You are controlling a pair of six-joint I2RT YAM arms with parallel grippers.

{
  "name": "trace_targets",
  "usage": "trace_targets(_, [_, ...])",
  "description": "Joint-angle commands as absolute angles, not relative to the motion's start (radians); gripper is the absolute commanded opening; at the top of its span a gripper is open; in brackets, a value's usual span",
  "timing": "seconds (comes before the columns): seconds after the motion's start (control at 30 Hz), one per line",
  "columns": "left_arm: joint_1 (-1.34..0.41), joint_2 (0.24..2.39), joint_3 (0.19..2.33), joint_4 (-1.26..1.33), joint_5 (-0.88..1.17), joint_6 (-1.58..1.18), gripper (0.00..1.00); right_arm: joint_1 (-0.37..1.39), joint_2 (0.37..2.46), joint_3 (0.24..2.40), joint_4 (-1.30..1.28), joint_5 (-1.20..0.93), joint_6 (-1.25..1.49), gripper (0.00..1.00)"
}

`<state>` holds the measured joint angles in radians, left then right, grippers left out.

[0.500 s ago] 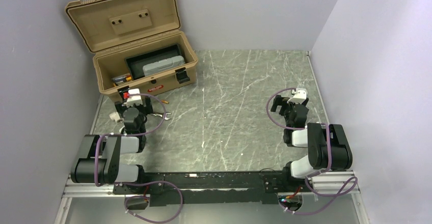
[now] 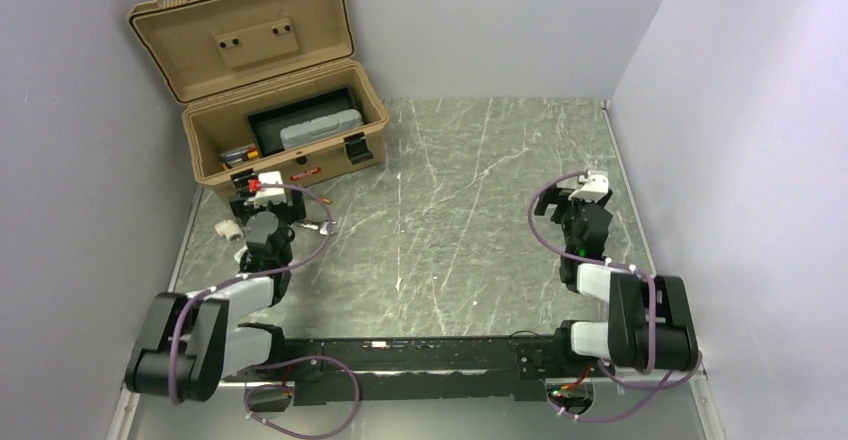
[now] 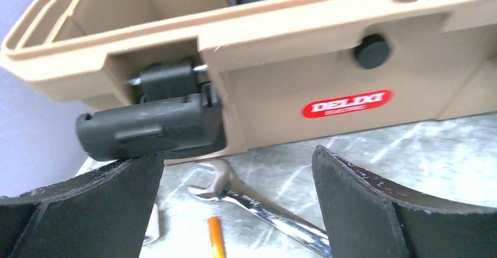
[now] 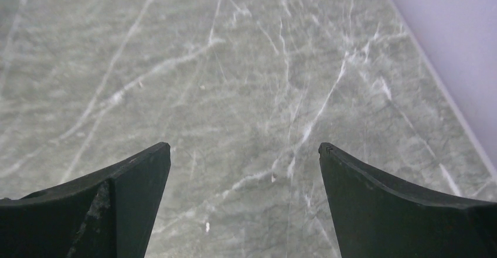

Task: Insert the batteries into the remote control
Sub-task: Move the remote control to the center of the board.

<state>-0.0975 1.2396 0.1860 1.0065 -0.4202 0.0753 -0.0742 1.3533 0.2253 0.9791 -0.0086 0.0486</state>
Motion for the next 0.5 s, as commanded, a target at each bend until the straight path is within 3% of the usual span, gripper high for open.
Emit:
trace_targets(0.0, [-0.191,1.106,0.27,0.794,-0.549,0.058,0.99,-0.076,1.193,0.279,0.768,-0.026,0.089,1.0])
trace_targets(0.17, [-0.229,0.964,0.379,0.409,-0.649,-0.141,0.99,-0.074,1.026,0.29,0.594,-0.053,0.187,1.0])
trace_targets(0.27, [-0.229,0.896,0.475,0.178,-0.686,-0.244,0.99,-0.075,0.939,0.338,0.405,0.093,0.375,1.0])
trace_targets(0.47, [-0.207,0.802,0.641,-0.103,-0.652,-0.299,0.99,-0.075,0.919,0.484,0.123,0.131,0.483,1.0])
